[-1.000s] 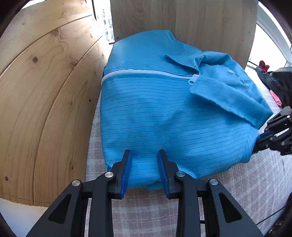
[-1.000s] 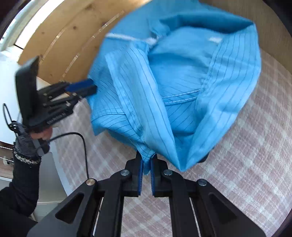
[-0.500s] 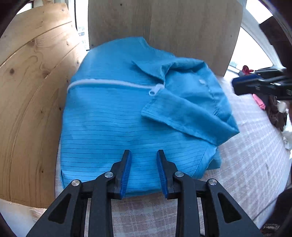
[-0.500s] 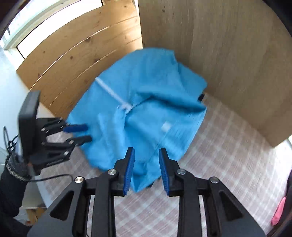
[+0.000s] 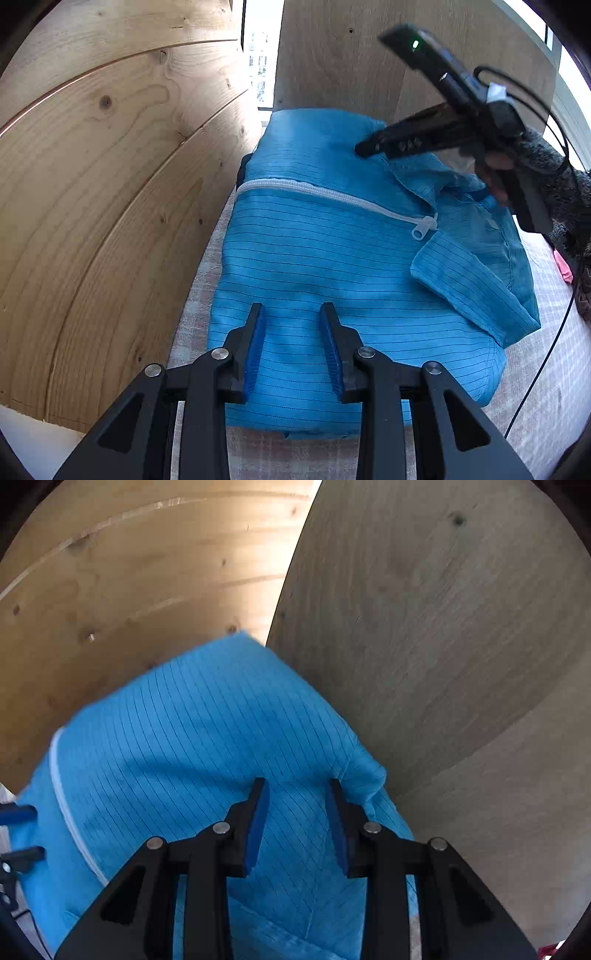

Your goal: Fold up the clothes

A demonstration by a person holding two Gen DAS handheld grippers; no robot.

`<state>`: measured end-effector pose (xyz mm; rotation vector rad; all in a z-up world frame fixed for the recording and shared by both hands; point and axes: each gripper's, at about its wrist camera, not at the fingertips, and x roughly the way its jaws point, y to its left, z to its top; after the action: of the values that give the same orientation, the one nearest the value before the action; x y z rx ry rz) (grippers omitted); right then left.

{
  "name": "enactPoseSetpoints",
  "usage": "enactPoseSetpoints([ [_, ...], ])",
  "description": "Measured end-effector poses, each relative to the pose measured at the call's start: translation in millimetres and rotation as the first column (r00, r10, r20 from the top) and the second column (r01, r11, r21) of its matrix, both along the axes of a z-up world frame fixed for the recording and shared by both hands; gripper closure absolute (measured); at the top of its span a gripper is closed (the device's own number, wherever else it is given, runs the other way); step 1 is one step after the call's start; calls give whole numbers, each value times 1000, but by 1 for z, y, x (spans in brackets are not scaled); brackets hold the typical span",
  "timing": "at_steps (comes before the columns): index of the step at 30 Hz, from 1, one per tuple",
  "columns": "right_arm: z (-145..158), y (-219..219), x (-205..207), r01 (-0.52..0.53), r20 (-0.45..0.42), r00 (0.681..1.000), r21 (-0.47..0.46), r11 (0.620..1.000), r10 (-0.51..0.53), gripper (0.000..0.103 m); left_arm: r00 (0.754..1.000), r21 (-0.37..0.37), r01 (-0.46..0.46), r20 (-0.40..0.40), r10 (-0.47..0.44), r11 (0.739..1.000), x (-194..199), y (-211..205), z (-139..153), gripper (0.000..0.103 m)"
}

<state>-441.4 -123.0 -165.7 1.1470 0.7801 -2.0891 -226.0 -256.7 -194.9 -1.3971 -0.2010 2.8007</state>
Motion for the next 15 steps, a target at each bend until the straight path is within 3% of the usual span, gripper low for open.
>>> enactPoseSetpoints([
  [3,16,1,-1,8,-3,1000,-20,1000,-8,72,1000,38,-29,-6,29,999,3,-5,3,73],
  [6,58,20,17,36,-21,999,-128,991,-39,70,998,66,-52,-20,53,997,14,-9,13,75],
  [7,70,30,27,54,-17,998,-161,985,-58,60,998,68,-55,-26,57,996,19,-8,18,75],
  [8,80,42,40,71,-7,997,-191,979,-73,51,998,65,-55,-28,56,996,24,-7,23,72],
  [9,86,54,55,89,1,996,-210,974,-90,50,998,63,-54,-30,56,997,29,-5,27,64],
  [15,80,103,127,230,58,973,-238,944,-222,48,996,46,-66,-52,68,997,60,20,57,43],
])
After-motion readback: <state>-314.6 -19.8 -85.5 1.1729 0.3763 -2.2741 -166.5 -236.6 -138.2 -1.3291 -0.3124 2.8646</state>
